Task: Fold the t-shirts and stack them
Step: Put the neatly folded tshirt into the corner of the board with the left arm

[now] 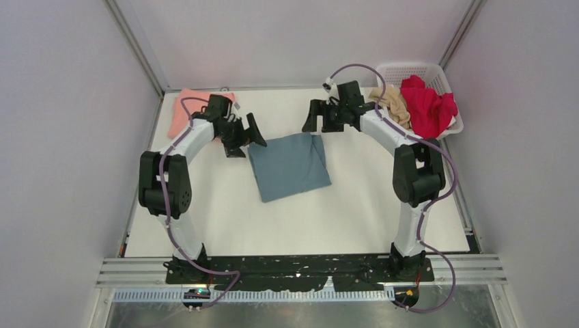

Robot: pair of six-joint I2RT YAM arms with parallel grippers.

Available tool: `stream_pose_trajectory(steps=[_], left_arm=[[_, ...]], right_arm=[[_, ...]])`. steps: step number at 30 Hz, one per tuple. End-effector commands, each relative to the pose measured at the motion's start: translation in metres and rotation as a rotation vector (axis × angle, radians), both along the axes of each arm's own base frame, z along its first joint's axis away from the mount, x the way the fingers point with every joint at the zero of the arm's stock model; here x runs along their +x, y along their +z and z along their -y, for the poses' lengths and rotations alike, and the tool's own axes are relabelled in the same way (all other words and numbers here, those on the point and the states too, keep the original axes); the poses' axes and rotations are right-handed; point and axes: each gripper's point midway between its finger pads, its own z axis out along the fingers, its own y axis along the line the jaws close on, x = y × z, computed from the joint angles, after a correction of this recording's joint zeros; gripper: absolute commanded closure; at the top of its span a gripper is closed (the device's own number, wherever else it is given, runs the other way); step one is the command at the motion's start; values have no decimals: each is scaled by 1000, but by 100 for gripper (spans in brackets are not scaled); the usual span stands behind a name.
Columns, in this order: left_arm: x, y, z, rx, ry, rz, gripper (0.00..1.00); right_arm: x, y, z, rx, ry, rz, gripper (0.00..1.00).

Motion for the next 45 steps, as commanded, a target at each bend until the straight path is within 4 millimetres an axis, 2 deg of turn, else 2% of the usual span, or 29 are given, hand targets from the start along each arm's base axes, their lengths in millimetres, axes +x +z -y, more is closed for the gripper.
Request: stream_pose_trajectory(steps=[1, 4, 12, 18, 20, 22, 24, 25, 26, 27, 32, 36, 40, 45], left_arm=[[-29, -27, -8, 53, -8, -102, 1], [-36, -45, -3, 31, 1, -139, 2], [-23, -72, 13, 104, 39, -207, 11], [-27, -88, 20, 157, 99, -281, 27], [-28, -91, 24, 191, 106, -296, 38], [-27, -93, 28, 218, 104, -304, 54], [-25, -94, 30, 236, 103, -310, 77], [-23, -94, 28, 253, 110, -315, 94], [-24, -93, 24, 283, 114, -328, 100], [-21, -93, 19, 317, 115, -324, 100], [-2, -71, -3, 452, 67, -204, 100], [18, -35, -24, 586, -15, -79, 100], [39, -2, -57, 795, -97, 61, 100], [75, 33, -82, 951, -137, 242, 100]], right_arm=[[-9, -23, 10, -91, 3, -51, 6], [-15, -29, 12, -95, 0, -69, 5], [-23, -20, 17, -68, -49, -45, 1], [-31, -8, 29, -64, -93, -4, 0], [-33, -4, 33, -56, -108, 8, 0], [-35, -1, 35, -46, -115, 20, 1], [-37, 6, 37, -36, -116, 37, 3], [-37, 5, 38, -34, -119, 40, 3], [-38, 9, 39, -30, -121, 52, 4], [-39, 7, 41, -31, -126, 51, 4], [-42, 14, 53, -25, -150, 73, 5], [-44, 15, 62, -22, -161, 95, 5], [-43, 16, 70, -42, -171, 122, 5], [-42, 18, 75, -51, -185, 145, 5]])
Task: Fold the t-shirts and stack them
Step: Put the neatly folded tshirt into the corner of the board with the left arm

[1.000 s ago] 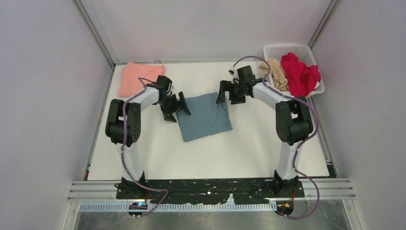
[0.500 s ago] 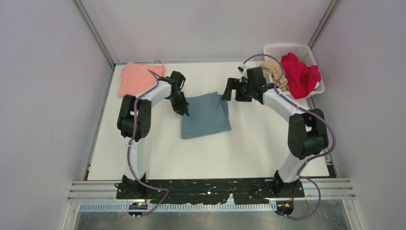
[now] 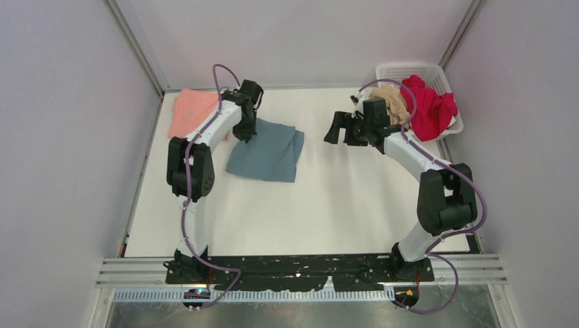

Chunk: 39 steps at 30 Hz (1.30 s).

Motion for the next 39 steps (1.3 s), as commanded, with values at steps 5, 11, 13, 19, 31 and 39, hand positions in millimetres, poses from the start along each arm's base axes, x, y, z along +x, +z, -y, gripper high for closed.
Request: stream_pose_trajectory(steps=[5, 11, 13, 19, 31, 39], left_arm=[[66, 95, -74, 303, -84, 272, 100], [99, 142, -101, 355, -108, 413, 100], [108, 153, -107, 352, -122, 457, 100], [131, 179, -127, 358, -121, 533, 100], [117, 236, -126, 314, -125, 644, 100], [97, 269, -126, 254, -117, 707, 100]], right_arm=[[11, 26, 10, -14, -26, 119, 5], [14, 24, 17, -28, -52, 116, 5], [15, 23, 19, -31, -60, 115, 5], [17, 23, 23, -39, -78, 105, 5], [23, 30, 25, -58, -89, 108, 5], [25, 24, 25, -64, -84, 93, 5]])
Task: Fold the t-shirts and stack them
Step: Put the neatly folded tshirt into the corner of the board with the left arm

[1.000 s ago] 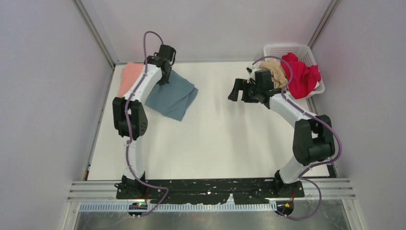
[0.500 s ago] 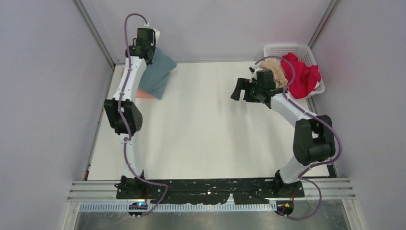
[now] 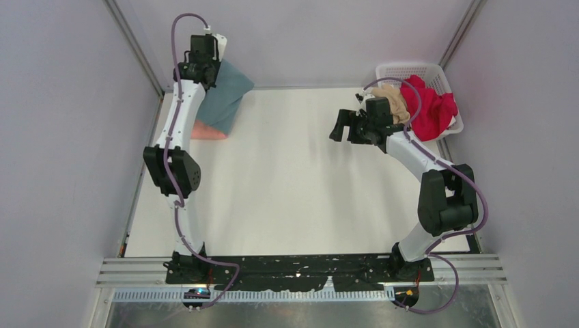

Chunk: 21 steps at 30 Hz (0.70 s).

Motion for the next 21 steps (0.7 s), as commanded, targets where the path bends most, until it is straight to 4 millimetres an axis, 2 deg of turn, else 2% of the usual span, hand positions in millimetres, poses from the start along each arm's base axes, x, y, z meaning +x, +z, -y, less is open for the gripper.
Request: stream_pose_trajectory(steps=[1, 5, 12, 16, 17, 21], left_arm=[[-16, 86, -7, -62, 1, 211, 100], [-9, 63, -12, -107, -10, 172, 100], [12, -5, -17, -159, -41, 31, 100], [28, -25, -30, -180, -7, 4, 100], [31, -29, -46, -190, 18, 2, 100], [40, -42, -65, -206, 44, 7, 100]], right_arm=[[14, 23, 3, -15, 0, 66, 5], [14, 18, 6, -39, -3, 46, 5], [14, 15, 8, -58, -7, 21, 5], [13, 15, 10, -64, -10, 15, 5], [12, 15, 10, -67, -10, 13, 5], [12, 14, 14, -85, -22, 3, 5]])
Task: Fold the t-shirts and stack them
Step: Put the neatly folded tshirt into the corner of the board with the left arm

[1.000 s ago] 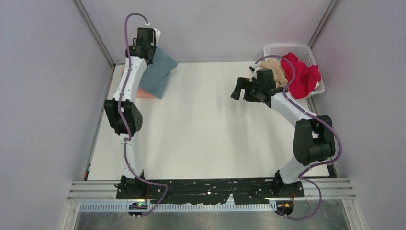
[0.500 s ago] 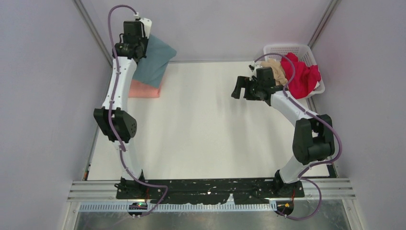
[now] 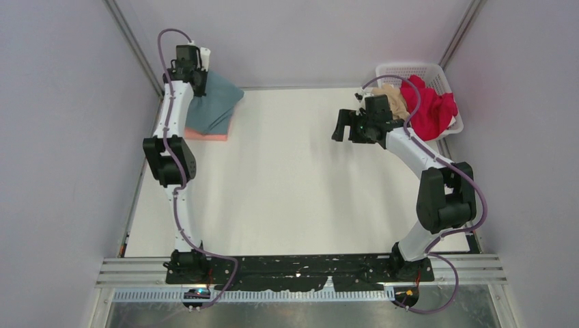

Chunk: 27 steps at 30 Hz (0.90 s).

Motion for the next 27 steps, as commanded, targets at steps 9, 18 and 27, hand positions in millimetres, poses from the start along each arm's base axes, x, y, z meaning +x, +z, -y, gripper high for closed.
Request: stream_pose_trajectory(steps=[9, 18, 27], left_arm=[[38, 1, -51, -103, 123, 144, 91], [47, 16, -73, -116, 259, 231, 20], [33, 40, -52, -231, 233, 249, 1]], right_arm=[[12, 13, 3, -19, -12, 19, 5], [10, 8, 4, -22, -22, -6, 5], [6, 16, 4, -16, -16, 21, 5]])
